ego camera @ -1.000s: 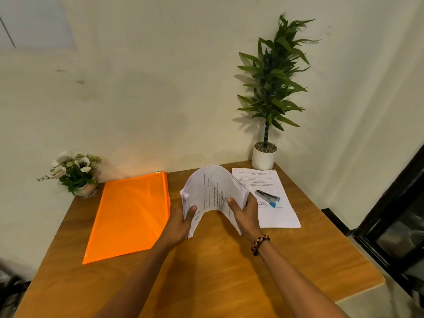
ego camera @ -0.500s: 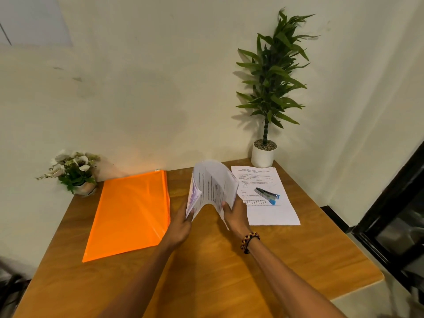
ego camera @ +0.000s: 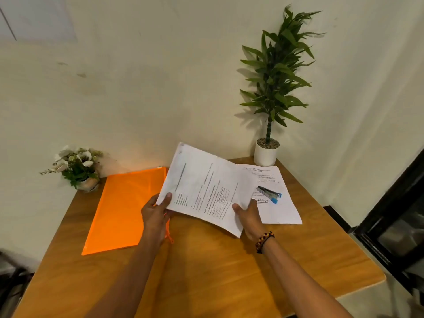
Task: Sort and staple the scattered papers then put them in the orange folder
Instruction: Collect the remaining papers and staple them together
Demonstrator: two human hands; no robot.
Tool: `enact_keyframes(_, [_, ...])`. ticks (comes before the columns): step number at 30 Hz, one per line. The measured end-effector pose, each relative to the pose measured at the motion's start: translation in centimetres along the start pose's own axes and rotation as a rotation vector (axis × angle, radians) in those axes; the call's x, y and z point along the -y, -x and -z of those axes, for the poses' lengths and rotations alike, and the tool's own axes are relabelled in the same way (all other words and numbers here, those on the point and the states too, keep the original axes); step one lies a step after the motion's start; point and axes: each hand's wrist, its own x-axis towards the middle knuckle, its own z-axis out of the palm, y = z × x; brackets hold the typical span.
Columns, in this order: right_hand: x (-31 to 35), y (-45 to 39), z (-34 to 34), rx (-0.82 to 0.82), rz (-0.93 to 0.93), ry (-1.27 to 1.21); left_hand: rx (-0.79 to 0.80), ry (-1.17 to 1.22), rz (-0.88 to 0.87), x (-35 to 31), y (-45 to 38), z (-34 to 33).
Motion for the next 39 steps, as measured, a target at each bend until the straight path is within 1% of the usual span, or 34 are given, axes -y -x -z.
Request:
enact_keyframes(2, [-0.5, 0.7, 0.4, 0.039, -0.088, -0.202, 0.094, 0.182, 0.073, 0.0, 0.3, 0.1])
enact_keyframes(4, [-1.0, 1.7, 0.1, 0.084, -0.142, -0.354, 0.200, 0.189, 0.112, 0.4, 0.7, -0.7])
enact_keyframes(6, [-1.4, 3.0, -0.7, 0.133, -0.165, -0.437, 0.275, 0.199, 0.128, 0.8, 1.1, -2.0])
enact_keyframes(8, [-2.2, 4.0, -1.6, 0.132, -0.166, -0.430, 0.268, 0.227, 0.130, 0.7, 1.5, -3.3])
enact_keyframes(11, [-3.4, 5.2, -2.6, 0.125, -0.174, -0.401, 0.224, 0.107, 0.040, 0.1, 2.3, -4.9])
enact_keyframes(12, [-3.4, 5.8, -2.8, 0.169, -0.189, -0.406, 0.192, 0.069, 0.030, 0.0, 2.5, -5.2])
enact_keyframes(14, [-2.8, 6.8, -2.8, 0.315, -0.207, -0.409, 0.031, 0.032, 0.071, 0.0, 2.1, -5.3])
enact_keyframes(15, [-2.1, 7.1, -2.5, 0.389, -0.209, -0.407, -0.042, 0.041, 0.101, -0.2, 1.6, -5.2])
enact_keyframes(16, [-1.5, 7.1, -1.9, 0.448, -0.210, -0.413, -0.083, 0.055, 0.126, -0.5, 1.1, -5.0])
enact_keyframes(18, [-0.5, 6.0, -0.3, 0.539, -0.241, -0.524, -0.072, 0.050, 0.164, -1.3, 0.1, -4.3])
enact_keyframes(21, [1.5, 3.6, 1.9, 0.573, -0.344, -0.777, 0.052, 0.028, 0.202, -2.7, -0.9, -2.8])
enact_keyframes(22, [2.4, 2.9, 2.6, 0.589, -0.365, -0.807, 0.106, 0.014, 0.195, -3.0, -1.0, -2.4])
enact_keyframes(23, [3.4, 2.6, 3.1, 0.620, -0.354, -0.790, 0.163, -0.009, 0.180, -3.2, -1.1, -2.2])
enact_keyframes(25, [5.1, 2.0, 3.3, 0.658, -0.262, -0.600, 0.260, -0.096, 0.157, -3.2, -1.0, -2.1])
enact_keyframes(27, [6.1, 1.5, 2.4, 0.634, -0.165, -0.348, 0.354, -0.178, 0.165, -3.1, -0.5, -2.5])
enact_keyframes(29, [6.3, 0.9, 1.2, 0.570, -0.082, -0.216, 0.399, -0.207, 0.181, -2.7, -0.2, -3.2])
enact_keyframes(31, [6.2, 0.3, 0.5, 0.481, -0.037, -0.205, 0.386, -0.201, 0.160, -3.1, 0.2, -3.7])
enact_keyframes(33, [6.5, 0.1, 0.5, 0.431, -0.026, -0.206, 0.386, -0.192, 0.123, -3.9, 0.3, -4.1])
enact_keyframes(36, [7.3, 0.0, 0.6, 0.451, -0.013, -0.239, 0.391, -0.194, 0.030, -5.5, 0.5, -4.8])
enact_keyframes(39, [8.1, 0.1, -0.1, 0.430, 0.027, -0.276, 0.347, -0.244, -0.085, -6.1, 0.8, -6.0])
